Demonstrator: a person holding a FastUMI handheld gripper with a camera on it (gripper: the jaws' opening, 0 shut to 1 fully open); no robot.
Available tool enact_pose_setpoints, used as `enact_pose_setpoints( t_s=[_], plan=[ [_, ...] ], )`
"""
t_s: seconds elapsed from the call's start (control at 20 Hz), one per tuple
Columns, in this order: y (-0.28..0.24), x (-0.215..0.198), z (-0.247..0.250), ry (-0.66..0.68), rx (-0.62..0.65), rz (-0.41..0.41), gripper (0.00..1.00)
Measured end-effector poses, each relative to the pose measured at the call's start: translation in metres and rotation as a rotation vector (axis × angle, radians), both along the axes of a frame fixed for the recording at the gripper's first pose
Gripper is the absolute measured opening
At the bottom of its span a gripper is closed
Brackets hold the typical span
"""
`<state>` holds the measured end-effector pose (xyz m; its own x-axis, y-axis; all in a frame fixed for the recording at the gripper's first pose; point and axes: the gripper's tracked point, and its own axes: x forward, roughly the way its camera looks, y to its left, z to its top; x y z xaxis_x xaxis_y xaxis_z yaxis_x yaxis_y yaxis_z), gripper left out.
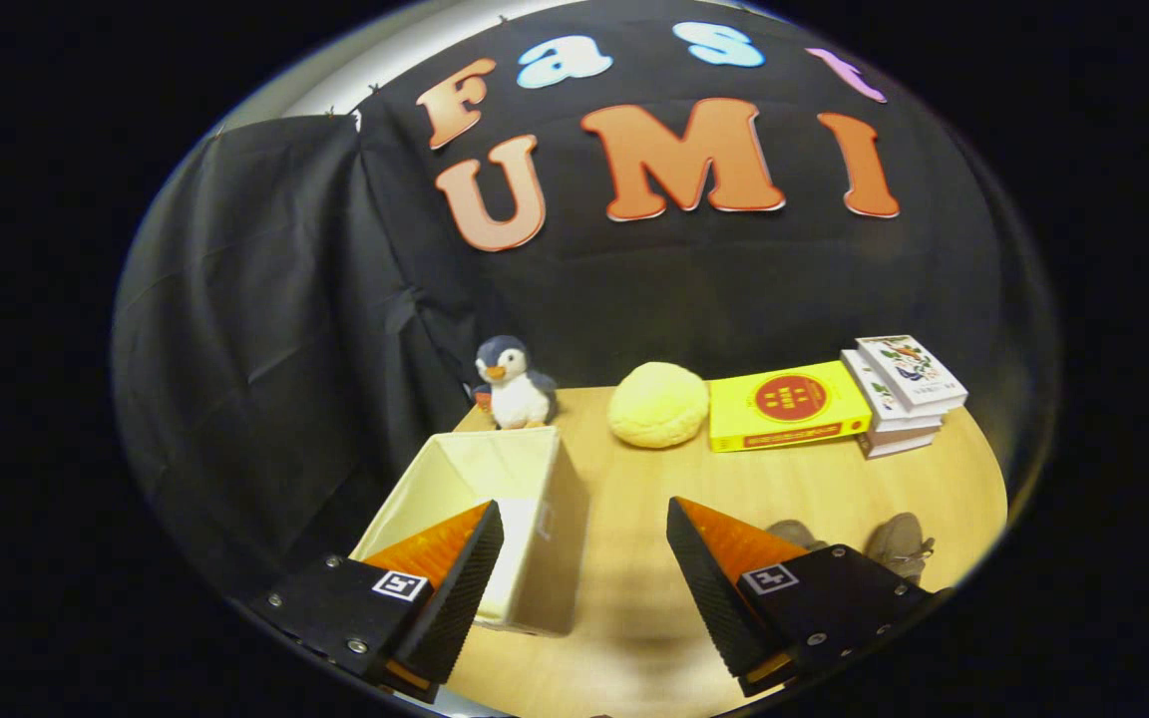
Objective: Open the storage box then place both shoes into the box .Put the left shoe in first, then the right shoe, with the right side of both shoes facing outward in a uniform manner.
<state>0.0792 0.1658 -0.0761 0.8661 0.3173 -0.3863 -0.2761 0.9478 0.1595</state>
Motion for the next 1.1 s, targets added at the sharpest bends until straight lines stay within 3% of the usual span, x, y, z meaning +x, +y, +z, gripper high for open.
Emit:
enact_pose_setpoints(
  t_s=[0.2,0.4,0.65,1.1],
  plan=[
    [-0.090,-0.001,-0.026,0.035,-0.035,-0.136,0.98],
    [-0.147,-0.005,-0.055,0.054,-0.117,-0.209,0.98],
    [-0.166,-0.013,-0.107,0.118,-0.175,-0.212,0.98],
    [-0.157,0.008,-0.178,0.196,-0.302,-0.105,0.92]
  ],
)
